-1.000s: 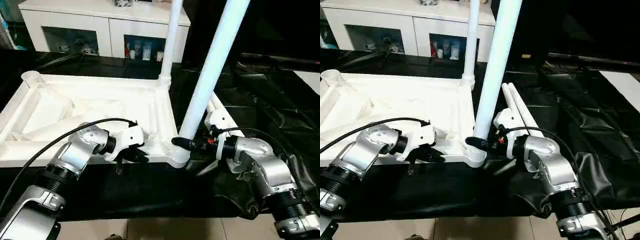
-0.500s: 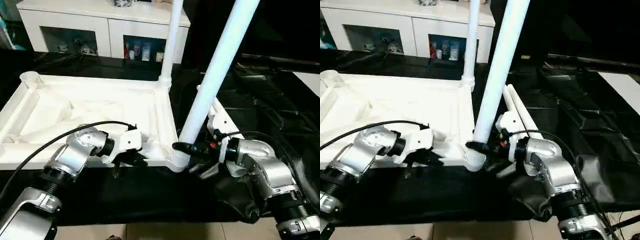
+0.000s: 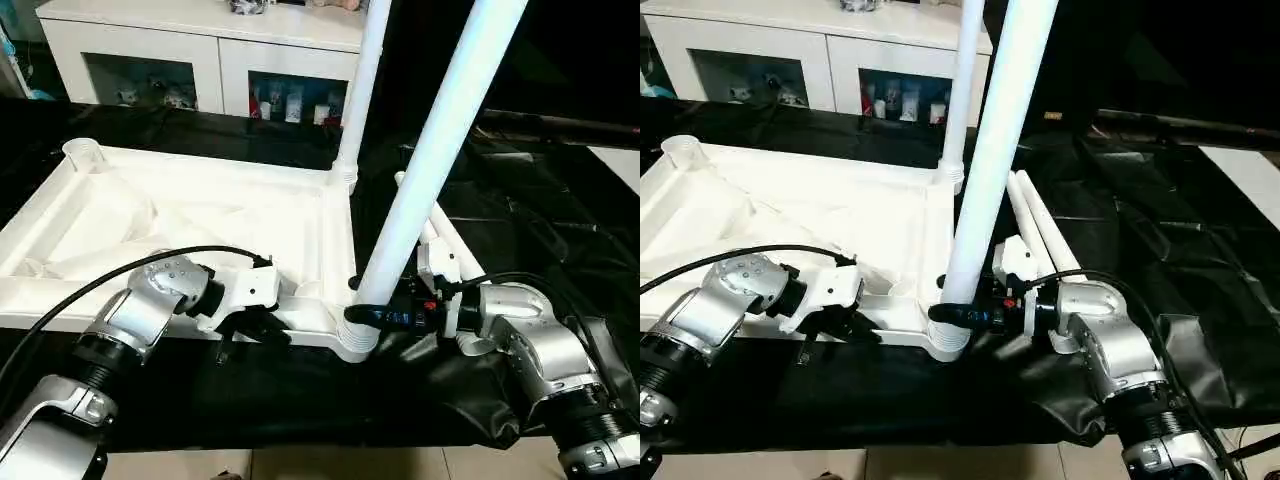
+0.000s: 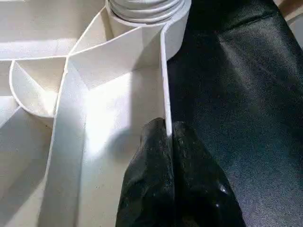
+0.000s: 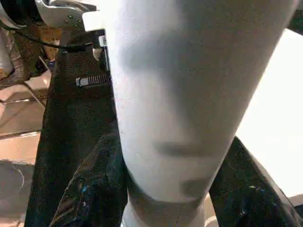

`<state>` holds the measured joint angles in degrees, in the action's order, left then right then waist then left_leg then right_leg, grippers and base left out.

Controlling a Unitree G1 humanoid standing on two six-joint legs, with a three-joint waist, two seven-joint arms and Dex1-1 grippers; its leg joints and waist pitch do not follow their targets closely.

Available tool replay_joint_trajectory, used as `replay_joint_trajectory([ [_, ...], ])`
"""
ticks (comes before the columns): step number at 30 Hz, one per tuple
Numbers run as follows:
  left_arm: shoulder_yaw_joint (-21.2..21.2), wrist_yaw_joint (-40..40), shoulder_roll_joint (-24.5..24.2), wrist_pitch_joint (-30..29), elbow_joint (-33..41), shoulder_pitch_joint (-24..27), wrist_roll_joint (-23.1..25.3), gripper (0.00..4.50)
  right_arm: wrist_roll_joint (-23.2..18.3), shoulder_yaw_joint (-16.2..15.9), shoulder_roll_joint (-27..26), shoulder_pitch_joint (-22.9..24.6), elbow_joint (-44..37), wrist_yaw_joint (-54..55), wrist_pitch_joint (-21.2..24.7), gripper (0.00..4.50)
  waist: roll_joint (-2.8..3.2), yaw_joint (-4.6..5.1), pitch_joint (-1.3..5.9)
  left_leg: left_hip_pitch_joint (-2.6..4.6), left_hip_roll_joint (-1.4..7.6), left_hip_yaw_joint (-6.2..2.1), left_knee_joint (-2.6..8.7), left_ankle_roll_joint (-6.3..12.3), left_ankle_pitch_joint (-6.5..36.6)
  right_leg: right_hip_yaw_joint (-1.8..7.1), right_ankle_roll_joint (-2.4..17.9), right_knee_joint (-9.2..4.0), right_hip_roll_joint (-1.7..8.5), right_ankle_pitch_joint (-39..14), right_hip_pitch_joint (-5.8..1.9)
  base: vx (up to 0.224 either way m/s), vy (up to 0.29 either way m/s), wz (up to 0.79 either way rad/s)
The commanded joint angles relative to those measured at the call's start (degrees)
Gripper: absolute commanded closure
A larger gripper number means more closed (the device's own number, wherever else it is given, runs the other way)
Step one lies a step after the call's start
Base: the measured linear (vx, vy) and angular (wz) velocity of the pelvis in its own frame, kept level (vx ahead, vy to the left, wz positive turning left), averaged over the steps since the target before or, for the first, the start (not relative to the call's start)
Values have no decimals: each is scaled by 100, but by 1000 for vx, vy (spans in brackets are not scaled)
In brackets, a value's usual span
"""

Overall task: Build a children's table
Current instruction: Insert table leg to table base

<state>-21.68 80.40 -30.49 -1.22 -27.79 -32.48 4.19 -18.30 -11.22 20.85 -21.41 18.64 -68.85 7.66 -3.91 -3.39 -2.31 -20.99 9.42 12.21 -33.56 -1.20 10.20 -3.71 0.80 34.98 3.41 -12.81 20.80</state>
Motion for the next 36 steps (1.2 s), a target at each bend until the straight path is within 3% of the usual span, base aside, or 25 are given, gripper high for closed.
replay_joint_trajectory([
  [1, -27, 0, 15, 193, 51, -148, 23, 450, 589, -351, 23, 290, 916, 336, 235, 267, 145, 37, 190, 196, 541, -331, 503, -386, 2304, 390, 1237, -499, 651, -1626, 9, 0, 0, 0],
  [5, 79, -475, 67, -97, -237, -240, 173, 450, 838, -119, -258, 21, 1565, 1334, 86, 267, 158, 108, 135, 219, 520, -406, 515, -561, 2933, 365, 1035, -577, 669, -2638, 62, -14, 2, -3],
  [7, 214, -841, 167, -471, -467, -318, 190, 450, 934, 26, -430, -168, 1938, 1968, 59, 267, 160, 193, 102, 233, 520, -500, 544, -729, 3538, 315, 747, -631, 669, -3356, 99, -73, 21, -17],
  [9, 331, -1306, 248, -1089, -607, -383, 268, 450, 936, 250, -697, -451, 2429, 2775, 73, 267, 196, 308, 60, 249, 493, -613, 568, -851, 4222, 197, 524, -700, 658, -3823, 105, -78, 34, -23],
  [11, 404, -1637, 310, -1481, -619, -406, 339, 450, 933, 352, -822, -596, 2663, 3172, 61, 267, 268, 365, 42, 236, 502, -675, 653, -948, 4686, 85, 476, -689, 603, -3742, 56, -84, 41, -27],
  [12, 427, -1764, 335, -1633, -620, -418, 372, 450, 933, 389, -870, -657, 2759, 3331, 51, 267, 406, 393, 36, -92, 563, -648, 1144, -1142, 5574, -176, 632, -62, 324, -2329, -349, -146, 51, -22],
  [13, 428, -1788, 340, -1673, -610, -417, 383, 450, 931, 399, -883, -675, 2787, 3372, 46, 267, 429, 297, 23, -352, 562, -502, 1426, -1174, 5854, -258, 633, 417, 185, -1593, -570, -146, 51, -22],
  [14, 436, -2093, 404, -2190, -462, -406, 527, 450, 898, 522, -1056, -912, 3170, 3920, -26, 267, 399, 16, 54, -476, 358, -64, 1592, -1243, 5605, -315, 530, 633, 3, -973, -569, -126, 17, 0],
  [15, 449, -2278, 482, -2525, -288, -376, 602, 450, 790, 665, -1223, -1116, 3485, 4316, -41, 267, -42, 68, 258, 112, 280, -104, 916, -1218, 3749, 180, 391, 125, 559, -3261, -101, 17, -90, 5],
  [16, 453, -2333, 507, -2622, -235, -367, 623, 450, 753, 710, -1274, -1179, 3581, 4433, -44, 267, -252, 154, 269, 585, 118, -325, -351, -869, 2084, 309, 336, -685, 995, -4559, 481, 17, -90, 5],
  [17, 453, -2333, 507, -2622, -235, -367, 623, 450, 753, 710, -1274, -1179, 3581, 4433, -44, 267, -38, 138, 187, 293, -43, -678, -555, -372, 831, 529, 451, -867, 1237, -4836, 285, 45, -80, -49],
  [18, 478, -2383, 577, -2887, -10, -314, 622, 450, 644, 820, -1415, -1331, 3795, 4671, -28, 267, 260, 7, 33, -268, 280, -863, -65, -571, 327, 227, 840, -647, 1153, -3705, -277, 22, 47, -53],
  [19, 485, -2411, 597, -2943, 60, -297, 628, 450, 616, 849, -1462, -1380, 3856, 4738, -23, 267, 249, 77, 126, -189, 342, -790, 187, -642, 447, 88, 948, -514, 844, -2757, -280, 22, 47, -53],
  [20, 491, -2434, 613, -2989, 118, -282, 634, 450, 592, 873, -1501, -1421, 3907, 4794, -19, 267, 311, 209, 152, -33, 519, -830, 396, -649, 1298, 31, 1110, -183, 501, -1442, -141, 0, 0, 0],
  [21, 488, -2437, 635, -3104, 261, -242, 643, 450, 586, 887, -1584, -1509, 4007, 4898, -30, 267, 370, 229, 141, 18, 533, -824, 466, -664, 1762, 34, 1208, -172, 493, -1150, -139, -59, -33, 7],
  [22, 476, -2584, 674, -3364, 488, -200, 629, 450, 586, 943, -1753, -1712, 4276, 5101, -96, 267, 388, 259, 101, 81, 502, -750, 511, -669, 2570, 90, 1311, -305, 560, -1263, -106, -59, -33, 7],
  [23, 476, -2584, 674, -3364, 488, -200, 629, 450, 586, 943, -1753, -1712, 4276, 5101, -96, 267, 372, 272, 106, 94, 486, -714, 497, -686, 2792, 122, 1338, -335, 600, -1459, -101, 0, 0, 0],
  [24, 436, -2622, 673, -3537, 628, -179, 588, 450, 618, 955, -1846, -1834, 4418, 5192, -143, 267, 294, 257, 40, 89, 425, -681, 489, -655, 3143, 134, 1037, -510, 698, -2833, -77, 0, 0, 0],
  [26, 439, -2671, 668, -3592, 675, -164, 555, 450, 651, 952, -1909, -1906, 4491, 5205, -168, 267, 274, 232, 26, 114, 398, -685, 475, -560, 3032, 144, 691, -665, 776, -3759, -59, 0, 0, 0],
  [27, 440, -2694, 660, -3605, 682, -156, 556, 450, 673, 937, -1931, -1935, 4525, 5193, -189, 267, 280, 214, 51, 103, 406, -679, 502, -527, 2795, 133, 593, -710, 782, -3794, -97, 0, 0, 0],
  [28, 441, -2724, 655, -3627, 693, -147, 569, 450, 695, 919, -1949, -1968, 4577, 5187, -220, 267, 278, 204, 81, 51, 435, -672, 558, -494, 2444, 143, 643, -671, 744, -3324, -140, 0, 0, 0],
  [29, 444, -2779, 646, -3604, 665, -148, 599, 450, 707, 904, -1970, -2004, 4625, 5175, -247, 267, 278, 204, 81, 51, 435, -672, 558, -494, 2444, 143, 643, -671, 744, -3324, -140, 0, 0, 0],
  [30, 451, -2825, 640, -3615, 668, -144, 614, 450, 730, 896, -1992, -2040, 4672, 5153, -276, 267, 285, 175, 96, 88, 464, -617, 587, -424, 2030, 156, 850, -620, 691, -2497, -122, 0, 0, 0],
  [31, 474, -2877, 633, -3592, 648, -151, 616, 450, 784, 857, -2013, -2074, 4703, 5113, -318, 267, 291, 156, 95, 97, 473, -585, 594, -393, 1857, 164, 991, -585, 679, -2113, -122, 0, 0, 0],
  [36, 473, -2912, 606, -3538, 694, -145, 593, 450, 901, 737, -2032, -2118, 4801, 4980, -464, 267, 284, 159, 83, 95, 473, -529, 605, -391, 1906, 184, 1041, -580, 675, -2190, -109, 0, 0, 0],
])
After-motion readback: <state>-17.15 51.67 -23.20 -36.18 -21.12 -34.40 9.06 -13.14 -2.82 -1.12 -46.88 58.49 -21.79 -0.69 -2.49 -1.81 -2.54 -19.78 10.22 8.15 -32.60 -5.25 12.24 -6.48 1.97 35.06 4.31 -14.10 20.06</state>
